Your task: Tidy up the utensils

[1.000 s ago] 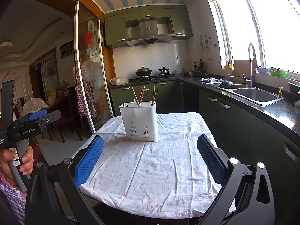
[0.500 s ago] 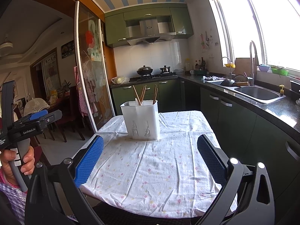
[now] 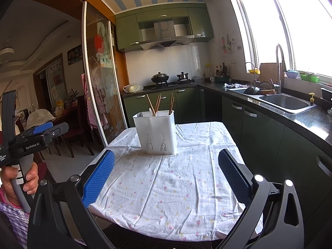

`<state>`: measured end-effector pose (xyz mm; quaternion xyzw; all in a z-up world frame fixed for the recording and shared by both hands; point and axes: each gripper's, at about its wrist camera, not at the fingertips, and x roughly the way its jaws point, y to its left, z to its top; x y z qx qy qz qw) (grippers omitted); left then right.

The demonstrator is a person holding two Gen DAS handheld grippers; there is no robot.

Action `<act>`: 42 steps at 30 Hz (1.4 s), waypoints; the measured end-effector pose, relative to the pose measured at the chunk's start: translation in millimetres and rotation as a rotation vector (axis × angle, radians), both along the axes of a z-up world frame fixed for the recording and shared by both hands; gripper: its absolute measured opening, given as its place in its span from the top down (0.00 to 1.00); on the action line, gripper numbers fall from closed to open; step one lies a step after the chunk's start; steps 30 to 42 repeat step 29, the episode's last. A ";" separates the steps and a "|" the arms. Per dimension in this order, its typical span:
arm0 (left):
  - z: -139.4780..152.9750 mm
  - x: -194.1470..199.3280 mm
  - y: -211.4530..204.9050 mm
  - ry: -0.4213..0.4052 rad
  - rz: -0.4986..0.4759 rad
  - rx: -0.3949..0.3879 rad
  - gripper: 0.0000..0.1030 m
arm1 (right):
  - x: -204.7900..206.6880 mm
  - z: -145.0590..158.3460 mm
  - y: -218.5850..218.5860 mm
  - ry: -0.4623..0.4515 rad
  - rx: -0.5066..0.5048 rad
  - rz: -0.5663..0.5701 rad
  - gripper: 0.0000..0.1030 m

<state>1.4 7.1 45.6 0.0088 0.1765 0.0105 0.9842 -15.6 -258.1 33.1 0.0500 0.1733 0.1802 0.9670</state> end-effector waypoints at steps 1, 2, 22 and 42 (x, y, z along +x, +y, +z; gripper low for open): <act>0.0 0.0 0.0 0.000 0.000 0.000 0.07 | -0.1 0.0 0.1 -0.001 0.000 0.000 0.04; 0.0 0.1 0.1 0.000 0.000 0.000 0.07 | -0.1 0.1 0.2 -0.001 0.000 -0.001 0.04; -4.7 3.3 4.1 0.012 0.002 0.001 0.07 | 0.3 -1.8 1.4 0.005 0.000 -0.002 0.04; -5.9 5.1 2.6 0.026 -0.004 0.000 0.07 | -1.0 -5.7 3.5 0.003 0.000 -0.002 0.04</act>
